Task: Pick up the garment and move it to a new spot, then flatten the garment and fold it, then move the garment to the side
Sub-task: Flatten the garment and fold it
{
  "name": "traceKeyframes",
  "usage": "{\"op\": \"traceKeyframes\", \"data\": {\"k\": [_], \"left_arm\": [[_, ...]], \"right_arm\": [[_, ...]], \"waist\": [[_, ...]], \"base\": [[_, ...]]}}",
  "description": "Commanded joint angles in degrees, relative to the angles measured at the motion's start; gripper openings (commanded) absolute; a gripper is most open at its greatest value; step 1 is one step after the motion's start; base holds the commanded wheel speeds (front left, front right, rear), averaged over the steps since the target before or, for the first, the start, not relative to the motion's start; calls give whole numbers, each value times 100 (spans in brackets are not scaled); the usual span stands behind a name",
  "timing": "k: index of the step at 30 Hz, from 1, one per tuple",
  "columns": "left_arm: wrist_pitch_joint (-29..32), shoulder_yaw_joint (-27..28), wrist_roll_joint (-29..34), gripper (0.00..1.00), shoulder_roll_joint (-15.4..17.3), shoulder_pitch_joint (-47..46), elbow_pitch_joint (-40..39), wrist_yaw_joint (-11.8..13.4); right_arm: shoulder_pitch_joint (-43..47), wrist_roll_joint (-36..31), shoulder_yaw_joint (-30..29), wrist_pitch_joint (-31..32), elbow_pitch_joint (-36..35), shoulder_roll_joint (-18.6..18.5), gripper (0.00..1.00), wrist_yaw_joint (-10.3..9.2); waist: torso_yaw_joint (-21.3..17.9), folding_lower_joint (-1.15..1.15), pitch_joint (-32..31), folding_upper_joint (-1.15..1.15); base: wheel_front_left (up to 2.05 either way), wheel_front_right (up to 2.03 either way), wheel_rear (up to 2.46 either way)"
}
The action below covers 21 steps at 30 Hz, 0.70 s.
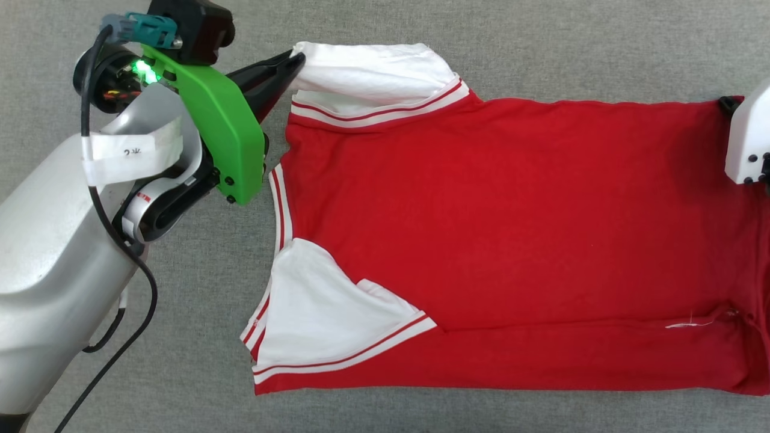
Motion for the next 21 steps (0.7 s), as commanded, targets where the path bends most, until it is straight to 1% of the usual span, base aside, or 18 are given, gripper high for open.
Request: {"op": "traceKeyframes", "data": {"k": [1,3,4,7,15,21], "left_arm": [[-74,13,10,0,-9,65,60,-13],[-165,27,11,0,-17,115,154,-6],[-325,57,-21,0,-37,238,277,10],[-453,60,-55,0,-43,406,360,28],[-744,56,-187,0,21,1061,389,186],[-874,37,-341,0,157,1716,149,389]], "right_arm": [[105,35,83,-94,167,53,0,1],[107,84,72,-339,182,54,0,1],[166,173,69,-689,178,38,0,1],[299,337,45,-941,122,26,0,1],[992,847,-49,-1329,-308,-102,0,1],[1785,1282,-206,-1485,-867,-203,0,1]], "waist": [[-31,0,-65,69],[-52,0,-143,69],[-88,0,-302,69],[-117,0,-491,69],[-184,0,-1098,69],[-149,0,-1535,69]], "base": [[0,0,0],[0,0,0],[0,0,0],[0,0,0],[0,0,0],[0,0,0]]}}
